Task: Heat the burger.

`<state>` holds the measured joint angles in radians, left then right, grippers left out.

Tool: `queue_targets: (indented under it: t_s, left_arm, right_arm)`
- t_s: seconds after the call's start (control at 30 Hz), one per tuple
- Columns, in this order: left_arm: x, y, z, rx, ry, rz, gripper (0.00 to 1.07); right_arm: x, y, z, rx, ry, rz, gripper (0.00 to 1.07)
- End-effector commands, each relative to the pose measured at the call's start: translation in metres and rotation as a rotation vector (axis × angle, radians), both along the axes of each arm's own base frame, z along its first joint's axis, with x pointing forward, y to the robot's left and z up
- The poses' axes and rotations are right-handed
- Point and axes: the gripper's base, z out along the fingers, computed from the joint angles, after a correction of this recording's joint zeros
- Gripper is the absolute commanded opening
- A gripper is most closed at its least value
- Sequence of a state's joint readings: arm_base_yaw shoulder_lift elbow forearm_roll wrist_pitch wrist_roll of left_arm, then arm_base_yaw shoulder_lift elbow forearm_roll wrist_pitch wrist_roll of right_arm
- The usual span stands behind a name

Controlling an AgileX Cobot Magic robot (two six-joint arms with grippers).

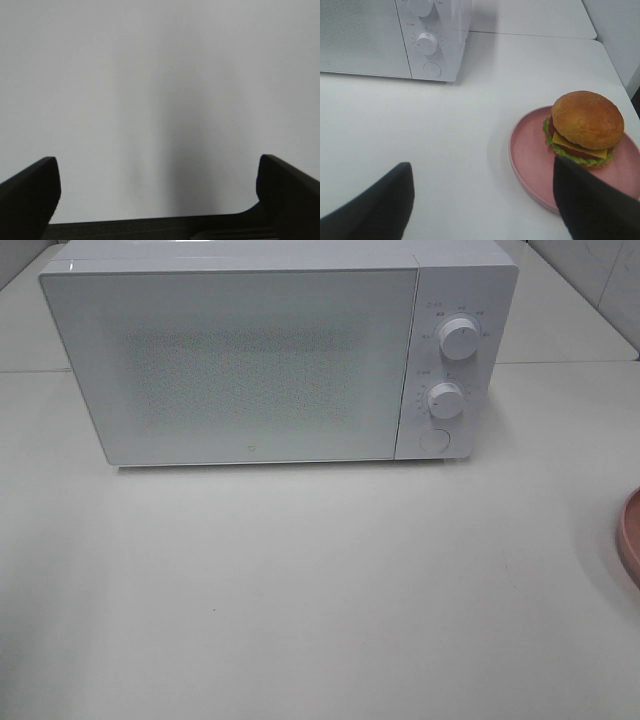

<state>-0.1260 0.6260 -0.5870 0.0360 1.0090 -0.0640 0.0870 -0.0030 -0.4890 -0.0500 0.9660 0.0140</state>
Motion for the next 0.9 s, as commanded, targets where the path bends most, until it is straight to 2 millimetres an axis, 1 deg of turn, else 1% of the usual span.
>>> queue_targets:
  t_s: [0.03,0.07,0.13,0.3,0.5,0.53,0.67,0.73,0.83,0.9]
  left_arm:
    - [-0.006,0.003,-0.001,0.047,-0.039,-0.028,1.01]
    - [-0.009,0.004,-0.001,0.078,-0.062,-0.056,1.01]
    - [-0.011,0.004,0.001,0.079,-0.078,-0.072,1.01]
    - [-0.015,-0.001,0.002,0.034,-0.095,-0.107,1.01]
    - [-0.025,0.002,-0.006,0.061,-0.114,-0.108,1.01]
    - [-0.03,0.003,-0.005,0.055,-0.132,-0.104,1.01]
    - [-0.036,0.005,-0.003,0.048,-0.164,-0.074,1.01]
    - [-0.045,0.009,-0.004,0.048,-0.187,-0.002,1.01]
    - [-0.047,0.01,-0.005,0.049,-0.195,0.011,1.01]
    - [-0.055,0.011,-0.003,0.051,-0.239,0.033,1.01]
  right_arm:
    - [-0.004,0.0,0.001,0.007,-0.033,-0.007,0.76]
    - [-0.004,0.0,0.001,0.007,-0.033,-0.007,0.76]
    - [-0.004,0.0,0.001,0.007,-0.033,-0.007,0.76]
    - [-0.004,0.0,0.001,0.007,-0.033,-0.007,0.76]
    - [-0.004,0.0,0.001,0.007,-0.033,-0.007,0.76]
    - [-0.004,0.0,0.001,0.007,-0.033,-0.007,0.76]
    - [-0.004,0.0,0.001,0.007,-0.033,-0.007,0.76]
    - [-0.004,0.0,0.001,0.007,-0.033,-0.007,0.76]
    - [-0.004,0.0,0.001,0.007,-0.033,-0.007,0.76]
    - [-0.004,0.0,0.001,0.007,-0.033,-0.007,0.76]
